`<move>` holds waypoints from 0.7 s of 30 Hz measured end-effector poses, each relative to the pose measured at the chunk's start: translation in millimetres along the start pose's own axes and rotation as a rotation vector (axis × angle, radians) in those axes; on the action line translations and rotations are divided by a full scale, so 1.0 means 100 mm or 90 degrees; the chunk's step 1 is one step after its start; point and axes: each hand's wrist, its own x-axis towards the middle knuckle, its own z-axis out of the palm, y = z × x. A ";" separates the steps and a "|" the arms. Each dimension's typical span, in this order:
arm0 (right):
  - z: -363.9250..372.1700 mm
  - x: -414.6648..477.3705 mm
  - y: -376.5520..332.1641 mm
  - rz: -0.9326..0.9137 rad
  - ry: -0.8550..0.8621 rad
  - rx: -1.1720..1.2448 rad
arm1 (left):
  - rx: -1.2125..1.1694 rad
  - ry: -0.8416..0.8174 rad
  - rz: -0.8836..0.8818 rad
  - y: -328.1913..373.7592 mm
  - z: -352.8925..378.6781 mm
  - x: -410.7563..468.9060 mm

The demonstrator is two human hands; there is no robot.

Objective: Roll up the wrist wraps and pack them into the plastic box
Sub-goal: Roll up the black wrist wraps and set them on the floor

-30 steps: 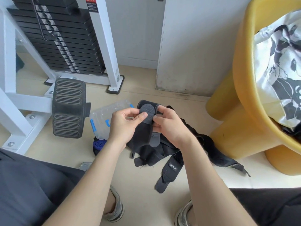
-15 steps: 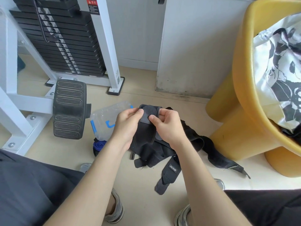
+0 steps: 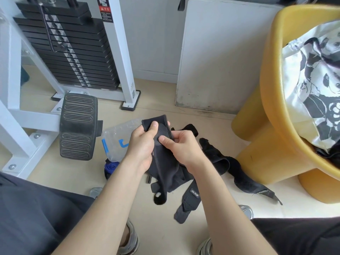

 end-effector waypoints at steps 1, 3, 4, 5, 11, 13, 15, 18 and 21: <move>-0.01 0.01 -0.02 -0.019 0.021 -0.047 | 0.004 0.017 -0.003 -0.01 -0.01 0.01; -0.01 0.02 -0.07 -0.054 0.051 -0.164 | 0.040 0.081 0.007 -0.05 -0.02 0.03; -0.01 0.03 -0.08 -0.061 0.057 -0.214 | 0.061 0.111 0.016 -0.07 -0.04 0.04; -0.01 0.03 -0.10 -0.063 0.060 -0.252 | 0.076 0.137 0.027 -0.07 -0.05 0.06; -0.15 -0.01 -0.13 0.004 0.087 -0.266 | 0.352 0.174 0.116 0.04 -0.37 0.15; -0.21 -0.02 -0.13 0.023 0.061 -0.247 | 0.622 0.027 0.270 0.10 -0.48 0.14; -0.25 -0.03 -0.15 0.007 0.021 -0.255 | 0.792 -0.200 0.339 0.14 -0.49 0.09; -0.30 -0.04 -0.13 -0.008 -0.007 -0.257 | 0.791 -0.338 0.308 0.10 -0.38 0.03; -0.33 -0.04 -0.12 0.030 -0.005 -0.185 | 0.805 -0.319 0.306 0.05 -0.33 0.02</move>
